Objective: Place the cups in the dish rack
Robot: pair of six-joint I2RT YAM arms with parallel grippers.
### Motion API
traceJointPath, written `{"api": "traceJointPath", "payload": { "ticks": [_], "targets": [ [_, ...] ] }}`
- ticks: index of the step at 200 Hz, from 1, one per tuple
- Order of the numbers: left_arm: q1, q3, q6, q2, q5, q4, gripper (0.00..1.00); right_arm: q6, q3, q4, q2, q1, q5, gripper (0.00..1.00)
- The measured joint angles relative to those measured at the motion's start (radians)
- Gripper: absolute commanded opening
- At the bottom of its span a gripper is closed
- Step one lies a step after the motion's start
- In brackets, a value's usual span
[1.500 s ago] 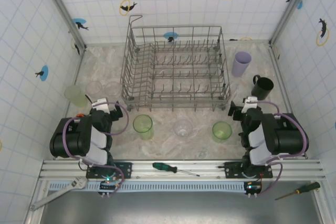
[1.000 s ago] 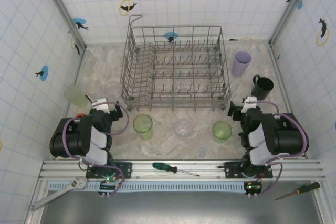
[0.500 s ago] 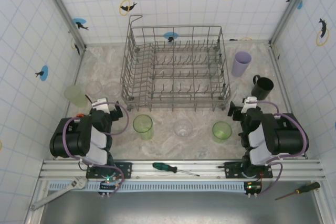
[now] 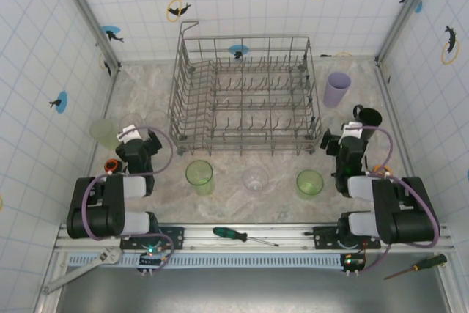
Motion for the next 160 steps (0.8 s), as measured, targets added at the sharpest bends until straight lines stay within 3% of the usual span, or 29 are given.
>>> {"api": "traceJointPath", "payload": {
  "ticks": [71, 114, 160],
  "targets": [
    [0.000, 0.358, -0.193, -0.047, -0.205, -0.474, 0.98, 0.192, 0.177, -0.483, -0.146, 0.017, 0.050, 1.00],
    [0.000, 0.438, -0.283, -0.137, -0.160, -0.678, 0.98, 0.262, 0.339, -0.787, -0.214, 0.021, 0.013, 1.00],
    [0.000, 0.537, -0.298, -0.225, -0.029, -0.832, 0.98, 0.285, 0.433, -1.055, -0.266, 0.026, -0.058, 1.00]
  ]
}}
